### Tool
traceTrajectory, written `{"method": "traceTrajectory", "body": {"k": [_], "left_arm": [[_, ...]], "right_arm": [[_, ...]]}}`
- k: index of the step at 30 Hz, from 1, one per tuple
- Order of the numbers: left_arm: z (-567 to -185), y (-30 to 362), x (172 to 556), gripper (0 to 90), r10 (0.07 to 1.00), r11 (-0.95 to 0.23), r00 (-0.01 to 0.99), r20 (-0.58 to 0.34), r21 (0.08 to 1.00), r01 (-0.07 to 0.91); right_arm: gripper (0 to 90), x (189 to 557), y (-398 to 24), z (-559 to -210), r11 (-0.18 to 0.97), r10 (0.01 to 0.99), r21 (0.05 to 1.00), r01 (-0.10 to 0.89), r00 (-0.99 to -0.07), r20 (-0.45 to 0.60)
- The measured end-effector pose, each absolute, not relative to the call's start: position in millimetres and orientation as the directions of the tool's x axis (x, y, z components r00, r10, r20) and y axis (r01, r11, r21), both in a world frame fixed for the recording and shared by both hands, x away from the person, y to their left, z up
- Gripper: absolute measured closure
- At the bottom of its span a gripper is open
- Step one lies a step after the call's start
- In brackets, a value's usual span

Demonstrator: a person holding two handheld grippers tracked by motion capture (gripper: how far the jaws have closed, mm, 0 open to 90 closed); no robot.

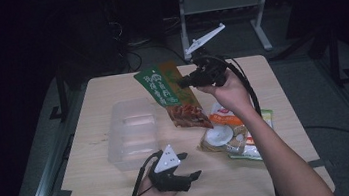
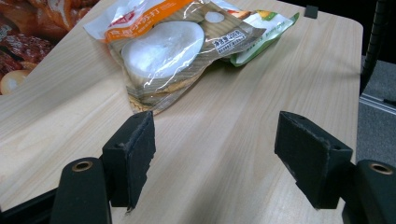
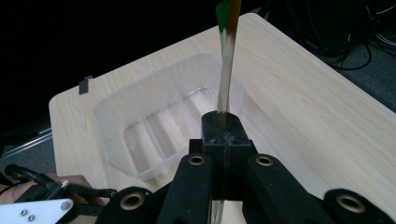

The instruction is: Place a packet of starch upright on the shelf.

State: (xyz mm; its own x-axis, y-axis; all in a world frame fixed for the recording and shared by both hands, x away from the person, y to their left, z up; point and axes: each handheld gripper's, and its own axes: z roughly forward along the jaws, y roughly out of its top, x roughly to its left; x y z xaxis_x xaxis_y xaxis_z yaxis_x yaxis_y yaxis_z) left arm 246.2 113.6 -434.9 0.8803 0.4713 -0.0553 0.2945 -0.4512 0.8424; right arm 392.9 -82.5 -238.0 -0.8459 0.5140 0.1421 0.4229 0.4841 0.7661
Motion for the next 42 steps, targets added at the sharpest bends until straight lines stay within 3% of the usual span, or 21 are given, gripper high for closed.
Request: {"method": "traceTrajectory", "body": {"k": [42], "left_arm": [[-435.3,117.8,244.3,28.4,0.447,-0.443,0.892,-0.064,0.851,0.283]], "right_arm": [[90.0,431.8,5.9,-215.7,0.500,0.415,0.800,0.330,-0.903,0.112]]}}
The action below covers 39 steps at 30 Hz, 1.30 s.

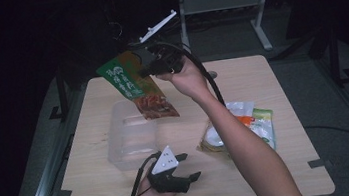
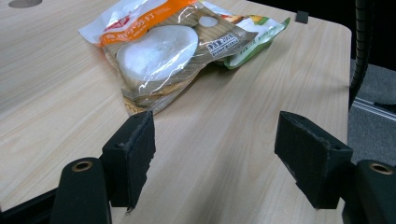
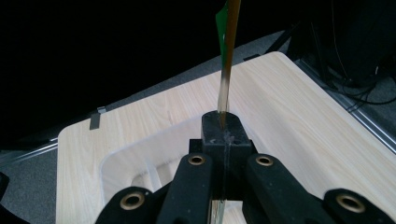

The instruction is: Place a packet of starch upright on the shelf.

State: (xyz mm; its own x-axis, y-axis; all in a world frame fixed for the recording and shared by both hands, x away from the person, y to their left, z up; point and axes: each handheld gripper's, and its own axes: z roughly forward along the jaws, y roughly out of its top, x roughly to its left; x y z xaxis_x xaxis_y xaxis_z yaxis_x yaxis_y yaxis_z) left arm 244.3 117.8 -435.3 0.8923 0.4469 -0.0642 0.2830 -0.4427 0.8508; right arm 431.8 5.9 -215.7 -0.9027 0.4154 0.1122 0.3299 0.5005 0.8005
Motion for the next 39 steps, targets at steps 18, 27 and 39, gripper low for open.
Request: {"method": "traceTrajectory", "body": {"k": [18,27,39], "left_arm": [[-435.5,118.1,244.2,28.4,0.441,-0.449,0.896,-0.056,0.851,0.274],[-436.0,117.3,242.3,28.4,0.440,-0.446,0.896,-0.050,0.855,0.267],[-435.2,118.8,242.2,28.4,0.441,-0.447,0.896,-0.048,0.854,0.267]], "right_arm": [[90.0,426.2,26.3,-218.3,0.520,0.377,0.797,0.308,-0.920,0.109],[90.0,420.4,35.3,-217.7,0.518,0.354,0.805,0.291,-0.929,0.108],[90.0,418.6,60.4,-230.9,0.539,0.324,0.789,0.295,-0.937,0.129]]}}
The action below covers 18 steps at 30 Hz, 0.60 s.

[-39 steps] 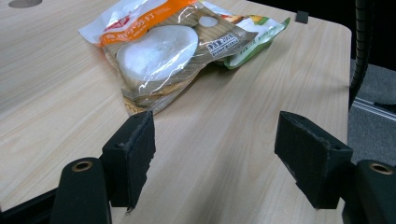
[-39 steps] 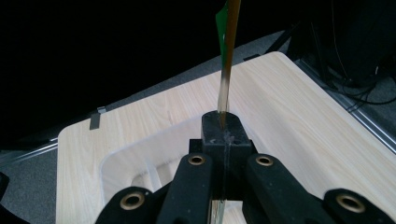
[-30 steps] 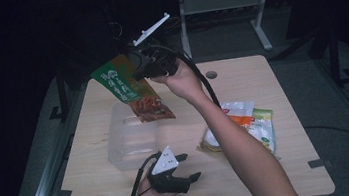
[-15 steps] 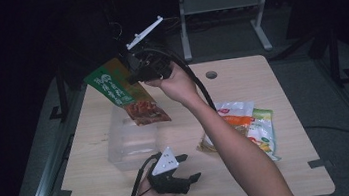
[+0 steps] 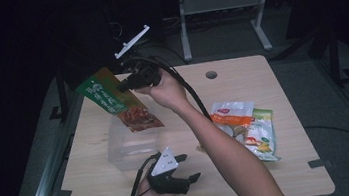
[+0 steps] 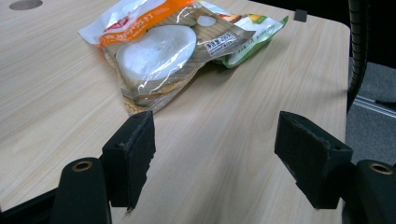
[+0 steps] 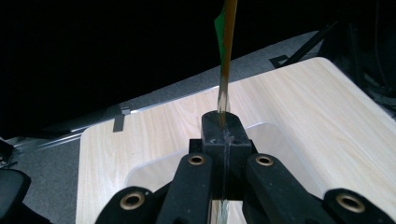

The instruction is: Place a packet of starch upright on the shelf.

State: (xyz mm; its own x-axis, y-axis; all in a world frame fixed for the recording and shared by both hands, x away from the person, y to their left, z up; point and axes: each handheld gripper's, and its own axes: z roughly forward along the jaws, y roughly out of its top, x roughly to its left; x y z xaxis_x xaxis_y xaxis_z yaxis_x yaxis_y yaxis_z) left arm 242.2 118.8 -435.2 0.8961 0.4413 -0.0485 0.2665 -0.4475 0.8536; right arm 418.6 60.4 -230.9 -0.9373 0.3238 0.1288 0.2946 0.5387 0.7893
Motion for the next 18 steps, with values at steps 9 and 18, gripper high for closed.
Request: {"method": "traceTrajectory", "body": {"k": [9,18], "left_arm": [[-436.2,117.2,241.3,28.4,0.441,-0.439,0.896,-0.050,0.859,0.264],[-435.9,117.6,241.7,28.4,0.431,-0.470,0.902,-0.034,0.845,0.256]], "right_arm": [[90.0,419.5,74.0,-255.0,0.563,0.316,0.764,0.315,-0.936,0.153],[90.0,422.2,72.1,-281.2,0.563,0.343,0.740,0.368,-0.919,0.196]]}}
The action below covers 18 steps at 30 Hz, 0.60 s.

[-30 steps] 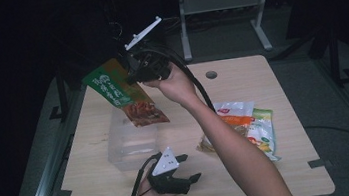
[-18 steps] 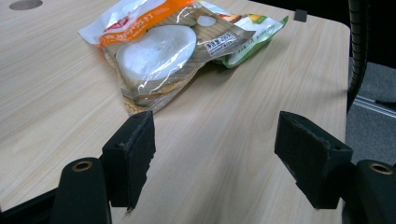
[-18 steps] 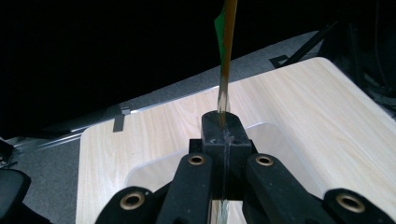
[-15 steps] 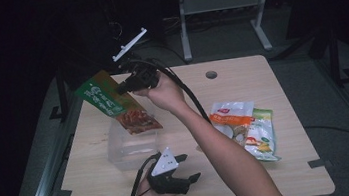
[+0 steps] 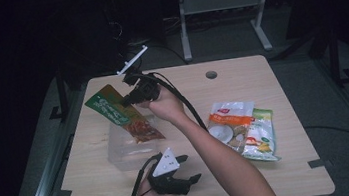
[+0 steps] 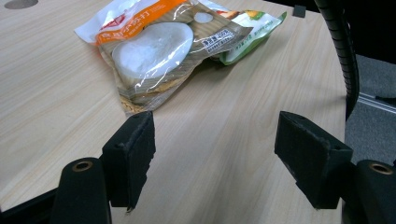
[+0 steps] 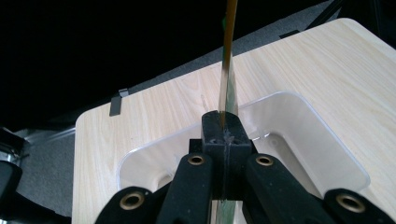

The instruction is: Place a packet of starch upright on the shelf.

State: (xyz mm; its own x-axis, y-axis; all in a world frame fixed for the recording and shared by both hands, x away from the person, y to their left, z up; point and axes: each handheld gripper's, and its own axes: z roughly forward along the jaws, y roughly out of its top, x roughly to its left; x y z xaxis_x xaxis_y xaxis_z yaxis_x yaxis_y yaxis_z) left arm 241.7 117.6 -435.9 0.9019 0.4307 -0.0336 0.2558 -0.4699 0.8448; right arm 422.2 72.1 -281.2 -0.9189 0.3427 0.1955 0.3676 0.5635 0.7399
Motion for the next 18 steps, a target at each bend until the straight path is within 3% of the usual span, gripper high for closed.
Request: {"method": "traceTrajectory", "body": {"k": [8,18], "left_arm": [[-436.8,116.3,240.8,28.3,0.434,-0.460,0.899,-0.050,0.846,0.269],[-435.2,118.4,241.6,28.2,0.435,-0.461,0.899,-0.042,0.848,0.262]], "right_arm": [[89.4,424.0,66.3,-281.4,0.578,0.359,0.727,0.371,-0.915,0.182],[81.4,437.0,84.3,-293.5,0.694,0.378,0.611,0.381,-0.915,0.141]]}}
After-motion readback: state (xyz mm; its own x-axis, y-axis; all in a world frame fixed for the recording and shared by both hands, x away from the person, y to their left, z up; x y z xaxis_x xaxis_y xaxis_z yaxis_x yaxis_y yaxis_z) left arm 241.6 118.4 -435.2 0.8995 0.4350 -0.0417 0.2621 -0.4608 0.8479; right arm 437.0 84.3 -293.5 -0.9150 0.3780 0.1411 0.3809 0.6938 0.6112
